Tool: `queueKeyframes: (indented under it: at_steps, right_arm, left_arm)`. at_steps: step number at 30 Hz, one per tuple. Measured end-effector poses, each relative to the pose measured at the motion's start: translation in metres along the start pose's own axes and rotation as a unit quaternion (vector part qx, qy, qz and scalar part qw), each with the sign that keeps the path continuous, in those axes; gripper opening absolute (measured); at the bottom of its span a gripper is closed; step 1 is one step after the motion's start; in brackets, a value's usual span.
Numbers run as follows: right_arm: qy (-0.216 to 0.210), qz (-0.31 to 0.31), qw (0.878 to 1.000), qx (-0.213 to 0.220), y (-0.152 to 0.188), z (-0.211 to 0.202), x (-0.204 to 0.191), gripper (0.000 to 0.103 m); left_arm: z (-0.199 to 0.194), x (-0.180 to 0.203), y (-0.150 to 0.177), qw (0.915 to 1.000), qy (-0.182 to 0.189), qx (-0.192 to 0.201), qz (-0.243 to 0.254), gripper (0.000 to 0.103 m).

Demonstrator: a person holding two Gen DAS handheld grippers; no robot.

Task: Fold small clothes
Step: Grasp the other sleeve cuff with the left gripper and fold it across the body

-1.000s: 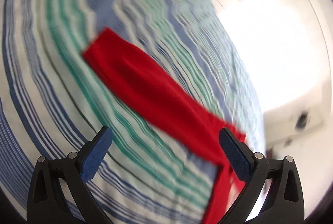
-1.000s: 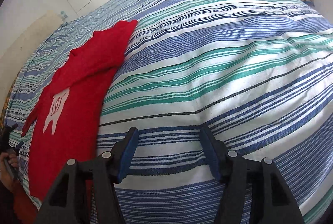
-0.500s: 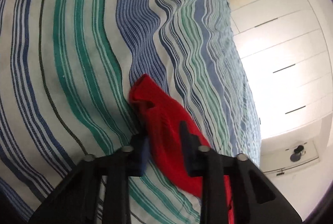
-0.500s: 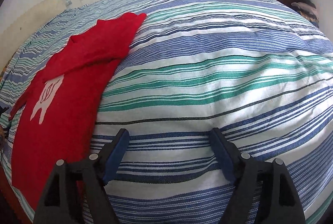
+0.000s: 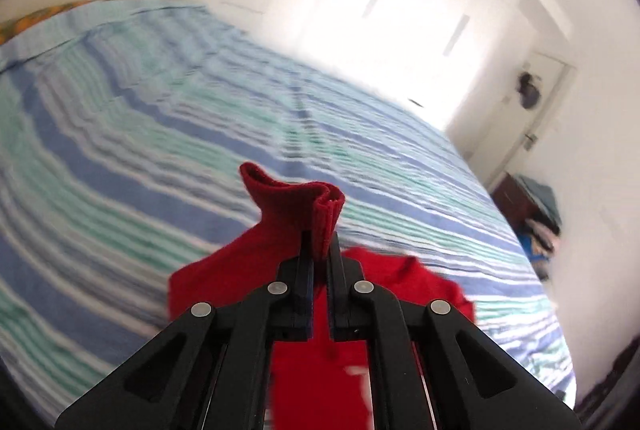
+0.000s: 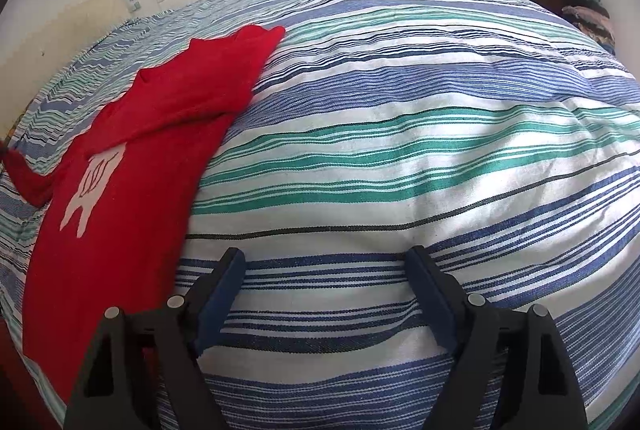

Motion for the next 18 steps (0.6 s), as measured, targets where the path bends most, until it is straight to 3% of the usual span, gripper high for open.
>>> queueKeyframes:
  at_steps: [2, 4, 5, 6, 7, 9, 11, 12, 14, 18]
  right_arm:
    - [-0.001, 0.0, 1.0, 0.0, 0.0, 0.0, 0.0, 0.082]
    - [-0.002, 0.0, 1.0, 0.001, 0.0, 0.0, 0.0, 0.082]
    - [-0.002, 0.0, 1.0, 0.001, 0.0, 0.0, 0.0, 0.082]
    - [-0.002, 0.001, 1.0, 0.0, 0.0, 0.0, 0.0, 0.082]
    - [-0.003, 0.0, 1.0, 0.0, 0.0, 0.0, 0.0, 0.082]
    - [-0.004, 0.0, 1.0, -0.001, 0.0, -0.001, 0.001, 0.083]
    - [-0.007, 0.0, 1.0, -0.001, 0.001, -0.001, 0.001, 0.083]
    - [-0.008, -0.001, 1.0, -0.001, 0.002, -0.001, 0.001, 0.084]
    - [-0.011, -0.002, 1.0, -0.001, 0.002, -0.001, 0.0, 0.085]
    - [-0.011, -0.011, 1.0, -0.004, 0.002, 0.0, -0.003, 0.089]
  left_arm:
    - [0.028, 0.073, 0.008, 0.9978, 0.054, -0.02, 0.034, 0.004]
    - [0.066, 0.134, 0.035, 0.9923, 0.085, -0.069, 0.059, 0.023]
    - [0.095, 0.162, 0.061, 0.9873, 0.092, -0.112, 0.064, 0.062]
    - [0.115, 0.172, 0.084, 0.984, 0.084, -0.146, 0.059, 0.088]
    - [0.122, 0.171, 0.113, 0.9812, 0.078, -0.168, 0.053, 0.088]
    - [0.134, 0.157, 0.171, 0.9681, 0.084, -0.234, 0.034, 0.071]
    - [0.128, 0.125, 0.218, 0.9515, 0.09, -0.293, 0.02, 0.061]
    - [0.115, 0.105, 0.231, 0.9491, 0.081, -0.304, 0.019, 0.06]
    - [0.084, 0.071, 0.233, 0.9548, 0.054, -0.291, 0.028, 0.06]
    - [0.052, -0.01, 0.176, 0.9687, -0.03, -0.239, 0.06, 0.068]
Point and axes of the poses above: each gripper's, at about its wrist camera, not at the fingertips, and z roughly the way its jaws point, x to its right, y to its underside, the point moved 5 cm from there along z, roughly the way its jaws point, and after that the axes turned 7 degrees about -x, right-handed, at the moved point
